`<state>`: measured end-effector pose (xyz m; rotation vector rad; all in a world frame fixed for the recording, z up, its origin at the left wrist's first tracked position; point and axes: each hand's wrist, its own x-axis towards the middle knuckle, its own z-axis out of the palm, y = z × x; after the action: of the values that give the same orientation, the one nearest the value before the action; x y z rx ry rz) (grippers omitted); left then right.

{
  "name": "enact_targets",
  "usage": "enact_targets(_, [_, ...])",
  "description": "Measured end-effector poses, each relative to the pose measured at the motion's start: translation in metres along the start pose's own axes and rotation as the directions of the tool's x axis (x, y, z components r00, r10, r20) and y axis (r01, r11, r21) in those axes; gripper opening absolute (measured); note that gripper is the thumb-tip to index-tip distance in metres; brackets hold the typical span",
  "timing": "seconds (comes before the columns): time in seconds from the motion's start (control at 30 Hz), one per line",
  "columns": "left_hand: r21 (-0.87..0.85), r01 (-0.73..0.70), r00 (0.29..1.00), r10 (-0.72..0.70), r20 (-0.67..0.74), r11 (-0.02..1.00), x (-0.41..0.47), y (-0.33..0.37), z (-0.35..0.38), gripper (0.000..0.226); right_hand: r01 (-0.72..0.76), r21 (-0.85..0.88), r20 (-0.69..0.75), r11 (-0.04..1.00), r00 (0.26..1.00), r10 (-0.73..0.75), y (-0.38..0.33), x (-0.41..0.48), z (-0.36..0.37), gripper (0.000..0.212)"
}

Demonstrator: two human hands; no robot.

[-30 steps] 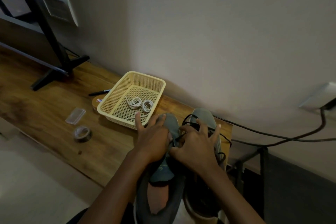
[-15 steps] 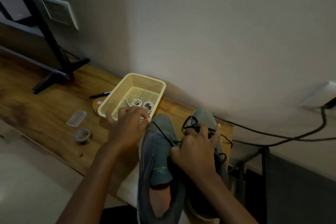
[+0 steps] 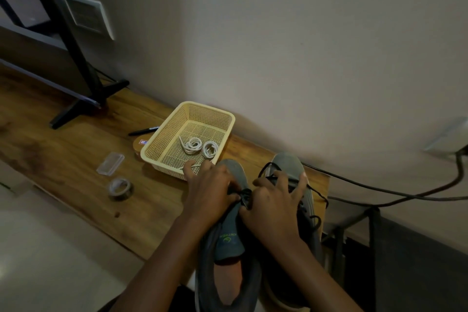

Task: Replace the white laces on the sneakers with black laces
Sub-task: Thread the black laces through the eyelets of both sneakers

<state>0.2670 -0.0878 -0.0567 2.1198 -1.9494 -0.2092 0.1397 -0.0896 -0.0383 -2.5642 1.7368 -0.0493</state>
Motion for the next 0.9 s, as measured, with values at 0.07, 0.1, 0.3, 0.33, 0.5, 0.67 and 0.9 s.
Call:
enact_targets(0.07, [0.007, 0.000, 1.000, 0.000, -0.028, 1.000, 0.000, 0.002, 0.001, 0.020, -0.005, 0.009, -0.001, 1.000, 1.000, 0.005, -0.001, -0.001, 0.000, 0.027])
enact_targets(0.1, [0.013, 0.005, 0.999, -0.004, -0.045, 1.000, 0.000, 0.003, 0.002, 0.019, -0.008, 0.007, -0.005, 1.000, 1.000, 0.008, -0.001, -0.001, -0.001, 0.027])
enact_targets(0.3, [0.050, 0.004, 1.000, -0.003, -0.025, 0.999, -0.002, 0.006, 0.005, 0.023, -0.030, 0.008, -0.028, 1.000, 0.999, 0.030, -0.001, -0.002, 0.002, 0.022])
enact_targets(0.33, [0.039, 0.008, 1.000, -0.008, -0.018, 0.999, -0.002, 0.004, 0.003, 0.023, -0.031, 0.015, -0.034, 0.999, 0.999, 0.031, 0.000, -0.002, 0.002, 0.022])
enact_targets(0.5, [-0.147, 0.230, 0.972, -0.219, 0.088, 0.962, 0.000, -0.053, -0.025, 0.020, -0.025, 0.006, -0.027, 1.000, 0.999, 0.025, 0.002, -0.002, 0.002, 0.024])
enact_targets(0.67, [-0.209, 0.300, 0.943, -0.256, 0.215, 0.931, -0.008, -0.049, -0.030, 0.026, -0.007, 0.001, -0.032, 1.000, 0.999, 0.007, -0.001, -0.002, 0.002, 0.023])
enact_targets(0.9, [0.044, 0.122, 0.978, -0.128, 0.164, 0.992, -0.008, 0.004, -0.014, 0.017, -0.002, -0.012, -0.005, 1.000, 1.000, 0.002, -0.001, -0.002, 0.000, 0.025])
